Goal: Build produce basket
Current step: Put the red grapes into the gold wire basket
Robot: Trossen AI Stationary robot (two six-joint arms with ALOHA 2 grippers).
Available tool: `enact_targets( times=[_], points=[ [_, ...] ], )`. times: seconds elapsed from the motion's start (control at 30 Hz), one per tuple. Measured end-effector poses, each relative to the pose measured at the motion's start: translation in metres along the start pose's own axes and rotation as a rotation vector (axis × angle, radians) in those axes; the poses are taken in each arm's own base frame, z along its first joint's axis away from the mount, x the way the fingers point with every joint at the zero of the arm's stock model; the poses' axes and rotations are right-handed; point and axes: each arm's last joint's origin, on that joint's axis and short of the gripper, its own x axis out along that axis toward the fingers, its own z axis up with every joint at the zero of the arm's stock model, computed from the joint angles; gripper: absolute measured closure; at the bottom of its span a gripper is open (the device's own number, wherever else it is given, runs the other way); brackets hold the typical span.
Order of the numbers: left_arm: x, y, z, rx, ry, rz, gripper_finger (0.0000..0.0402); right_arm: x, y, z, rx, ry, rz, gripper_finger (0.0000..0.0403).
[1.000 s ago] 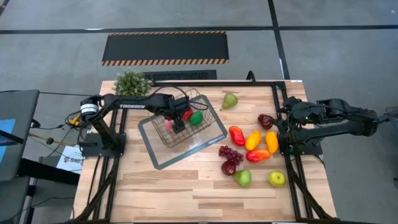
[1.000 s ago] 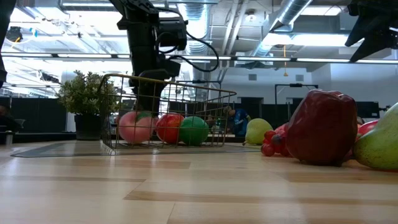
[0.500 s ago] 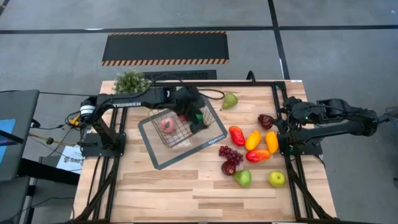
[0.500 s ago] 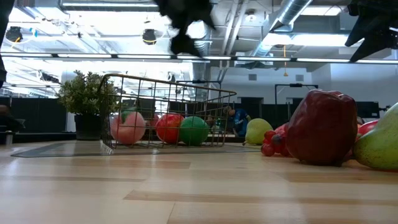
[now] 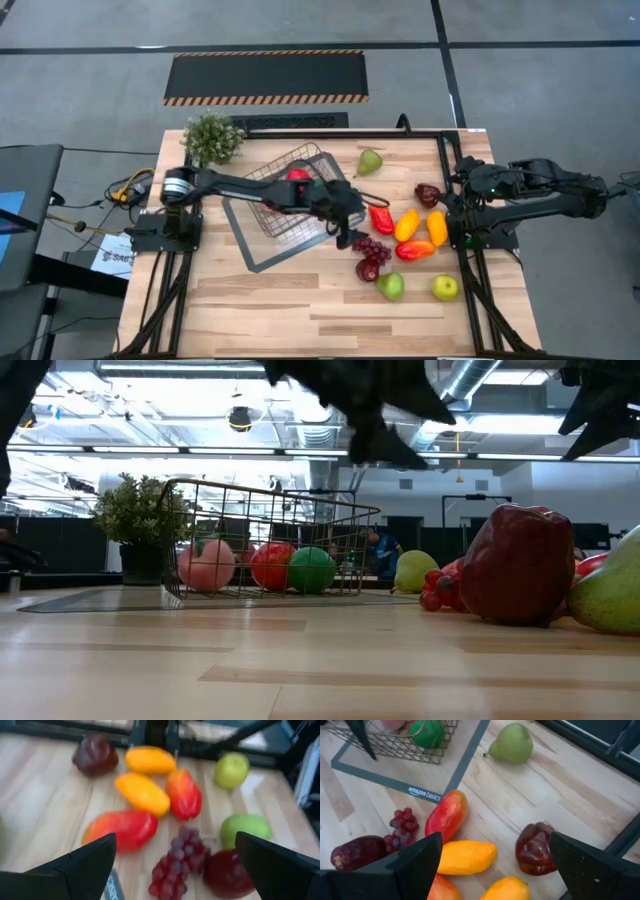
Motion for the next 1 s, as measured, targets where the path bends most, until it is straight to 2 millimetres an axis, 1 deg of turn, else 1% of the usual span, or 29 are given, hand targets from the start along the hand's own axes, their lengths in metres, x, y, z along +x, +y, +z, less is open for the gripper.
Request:
enact_targets(
  times=[0.07,0.1,0.17,0.2,0.23,0.37,0.53,0.57,0.63,0.73,0.87,1.0],
  points=[
    [0.015,0.0,-0.006,0.026,-0.011,-0.009,0.001,0.0,0.0,0.0,-0.002,0.002,0.003,0.0017],
    [0.021,-0.001,-0.013,0.034,0.021,-0.008,0.001,0.0,0.0,0.0,-0.002,0.003,0.003,0.0017],
    [0.036,-0.004,-0.017,0.057,0.006,-0.031,0.001,0.0,0.0,0.0,-0.003,0.003,0.004,0.0017],
    [0.042,-0.005,-0.024,0.062,0.049,-0.038,0.001,0.0,0.0,0.0,-0.003,0.004,0.003,0.0017],
    [0.049,-0.007,-0.028,0.078,0.06,-0.046,0.001,0.0,0.0,0.0,-0.004,0.003,0.005,0.0017],
    [0.074,-0.015,-0.038,0.142,0.082,-0.032,0.001,0.0,0.0,-0.001,-0.008,0.007,0.006,0.0017],
    [0.101,-0.013,-0.048,0.149,0.121,-0.006,0.001,0.0,0.0,-0.001,-0.008,0.009,0.006,0.0017],
    [0.103,-0.011,-0.051,0.135,0.158,-0.002,0.001,0.0,0.0,-0.001,-0.008,0.009,0.006,0.0017],
    [0.11,-0.008,-0.052,0.1,0.17,-0.027,0.0011,0.0,0.0,-0.001,-0.009,0.01,0.005,0.0017],
    [0.115,-0.007,-0.058,0.046,0.231,-0.073,0.0027,0.0,0.0,-0.001,-0.011,0.014,0.002,0.0017],
    [0.12,-0.01,-0.068,0.041,0.292,-0.086,0.0069,0.0,-0.001,-0.002,-0.013,0.019,-0.002,0.0017],
    [0.12,-0.011,-0.07,-0.001,0.311,-0.09,0.0123,0.0,-0.001,-0.002,-0.014,0.021,-0.003,0.0017]
  ],
)
